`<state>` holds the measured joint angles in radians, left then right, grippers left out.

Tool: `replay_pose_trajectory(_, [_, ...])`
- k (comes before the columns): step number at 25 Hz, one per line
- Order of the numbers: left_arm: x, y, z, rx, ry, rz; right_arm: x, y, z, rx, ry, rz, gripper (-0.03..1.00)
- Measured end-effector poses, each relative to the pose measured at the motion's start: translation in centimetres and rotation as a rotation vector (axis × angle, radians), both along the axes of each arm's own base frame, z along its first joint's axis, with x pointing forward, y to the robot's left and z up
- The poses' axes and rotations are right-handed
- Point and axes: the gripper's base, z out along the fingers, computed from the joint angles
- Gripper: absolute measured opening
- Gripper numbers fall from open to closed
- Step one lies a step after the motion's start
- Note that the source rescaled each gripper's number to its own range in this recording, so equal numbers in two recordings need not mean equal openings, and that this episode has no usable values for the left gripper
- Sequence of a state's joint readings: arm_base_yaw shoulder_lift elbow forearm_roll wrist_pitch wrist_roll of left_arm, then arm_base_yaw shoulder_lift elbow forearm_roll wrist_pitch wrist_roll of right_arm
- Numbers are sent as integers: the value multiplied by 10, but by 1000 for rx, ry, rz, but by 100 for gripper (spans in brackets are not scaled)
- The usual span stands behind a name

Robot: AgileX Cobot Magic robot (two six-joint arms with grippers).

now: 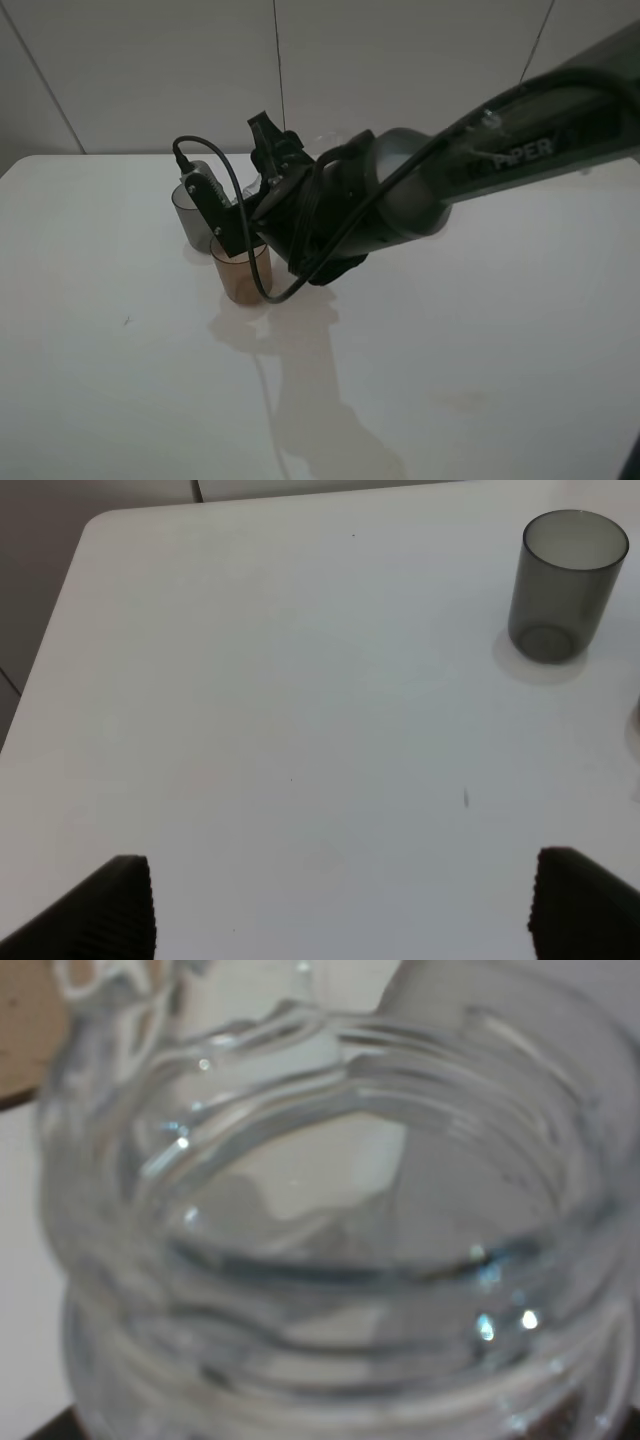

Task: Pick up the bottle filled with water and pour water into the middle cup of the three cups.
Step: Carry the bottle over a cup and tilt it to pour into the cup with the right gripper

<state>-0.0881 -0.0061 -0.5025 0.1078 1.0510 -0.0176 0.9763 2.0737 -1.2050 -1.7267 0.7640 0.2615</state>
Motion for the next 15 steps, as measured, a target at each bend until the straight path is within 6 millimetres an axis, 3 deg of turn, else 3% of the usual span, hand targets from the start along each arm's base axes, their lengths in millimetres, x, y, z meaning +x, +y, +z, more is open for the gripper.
replay_pose_trajectory(15, [0, 0, 0, 0, 0, 0, -3, 2, 2, -70, -26, 23, 0])
